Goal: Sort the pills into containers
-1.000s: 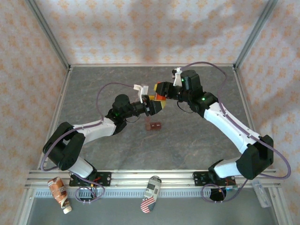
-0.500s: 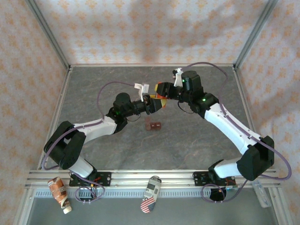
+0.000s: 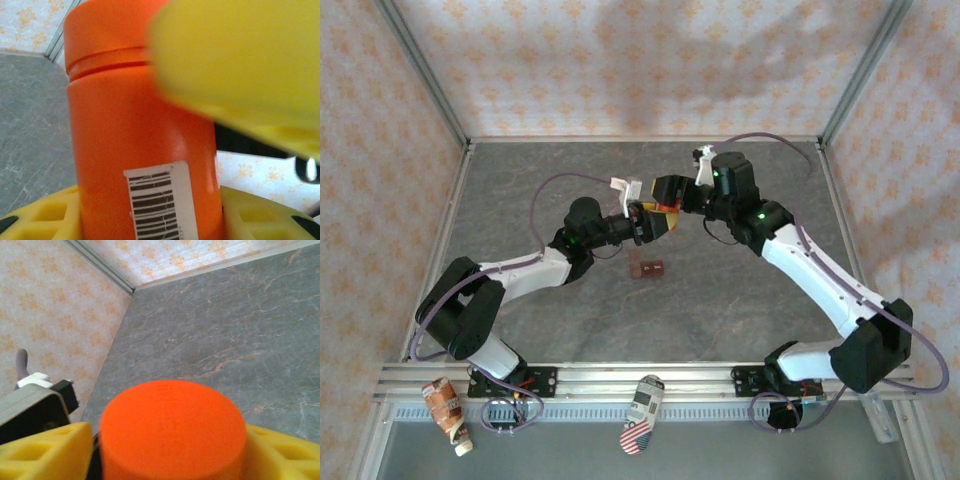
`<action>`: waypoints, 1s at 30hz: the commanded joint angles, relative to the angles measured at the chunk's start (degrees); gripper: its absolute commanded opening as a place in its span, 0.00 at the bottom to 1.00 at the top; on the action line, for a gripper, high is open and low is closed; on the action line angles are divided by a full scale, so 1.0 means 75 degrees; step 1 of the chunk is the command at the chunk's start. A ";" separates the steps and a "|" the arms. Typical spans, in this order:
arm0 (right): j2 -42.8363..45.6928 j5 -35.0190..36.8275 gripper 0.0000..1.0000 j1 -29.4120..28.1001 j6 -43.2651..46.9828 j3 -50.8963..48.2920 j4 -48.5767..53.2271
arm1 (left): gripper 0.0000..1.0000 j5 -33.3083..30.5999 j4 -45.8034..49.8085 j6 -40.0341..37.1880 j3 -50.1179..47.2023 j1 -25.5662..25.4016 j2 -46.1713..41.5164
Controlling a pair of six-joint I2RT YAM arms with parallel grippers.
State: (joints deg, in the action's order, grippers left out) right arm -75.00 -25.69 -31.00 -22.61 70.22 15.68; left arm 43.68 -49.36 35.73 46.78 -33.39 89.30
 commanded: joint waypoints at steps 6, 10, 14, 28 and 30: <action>0.0918 0.1078 0.87 0.0347 -0.0168 0.0981 0.1075 | 0.00 -0.0814 0.0790 -0.1653 -0.0303 -0.0022 -0.0950; 0.1196 0.1351 0.87 0.0412 -0.0258 0.1308 0.2152 | 0.00 -0.1742 0.1003 -0.2458 -0.0661 -0.0025 -0.1529; 0.1128 0.0901 0.87 0.0406 -0.0321 0.1314 0.2584 | 0.00 -0.2918 0.1006 -0.3378 -0.1062 -0.0124 -0.2168; 0.0248 0.0138 0.85 -0.0477 -0.0184 0.1743 0.2650 | 0.00 -0.3567 -0.0442 -0.5543 -0.2024 -0.0352 -0.1987; 0.0111 0.0155 0.85 -0.0518 -0.0174 0.1725 0.2592 | 0.00 -0.3573 -0.0520 -0.5588 -0.2043 -0.0355 -0.1867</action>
State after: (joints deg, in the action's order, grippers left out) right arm -73.52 -24.47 -34.50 -24.84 80.99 34.96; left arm 18.55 -47.53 -3.14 31.75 -35.64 74.61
